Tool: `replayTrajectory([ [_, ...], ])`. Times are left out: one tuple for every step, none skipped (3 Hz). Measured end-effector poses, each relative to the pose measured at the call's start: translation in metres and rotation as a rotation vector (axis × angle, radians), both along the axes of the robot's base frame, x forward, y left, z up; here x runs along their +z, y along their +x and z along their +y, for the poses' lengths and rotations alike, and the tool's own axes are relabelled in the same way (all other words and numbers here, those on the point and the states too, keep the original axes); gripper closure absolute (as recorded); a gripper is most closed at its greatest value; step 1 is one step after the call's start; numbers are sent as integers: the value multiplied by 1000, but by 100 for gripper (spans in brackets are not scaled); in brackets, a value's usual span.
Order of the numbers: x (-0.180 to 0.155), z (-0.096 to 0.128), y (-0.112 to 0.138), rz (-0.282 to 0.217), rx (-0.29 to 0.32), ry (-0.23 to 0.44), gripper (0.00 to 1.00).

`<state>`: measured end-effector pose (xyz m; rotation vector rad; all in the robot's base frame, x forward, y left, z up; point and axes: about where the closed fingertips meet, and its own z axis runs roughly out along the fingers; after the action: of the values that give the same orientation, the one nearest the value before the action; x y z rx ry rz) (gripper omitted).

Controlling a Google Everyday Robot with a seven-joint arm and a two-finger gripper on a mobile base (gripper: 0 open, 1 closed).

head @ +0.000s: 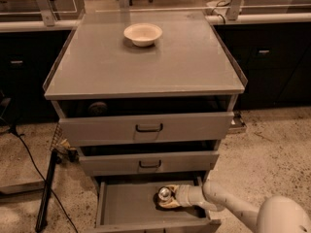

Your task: Place orange can into bottom drawer

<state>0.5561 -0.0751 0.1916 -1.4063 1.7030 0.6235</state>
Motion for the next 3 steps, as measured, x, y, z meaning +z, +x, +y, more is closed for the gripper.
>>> replayTrajectory([
  [-12,0,-2,10,1,47,100],
  [-17,3,-3,0,17,85,100],
  [-28,7,-10,-2,46,106,100],
])
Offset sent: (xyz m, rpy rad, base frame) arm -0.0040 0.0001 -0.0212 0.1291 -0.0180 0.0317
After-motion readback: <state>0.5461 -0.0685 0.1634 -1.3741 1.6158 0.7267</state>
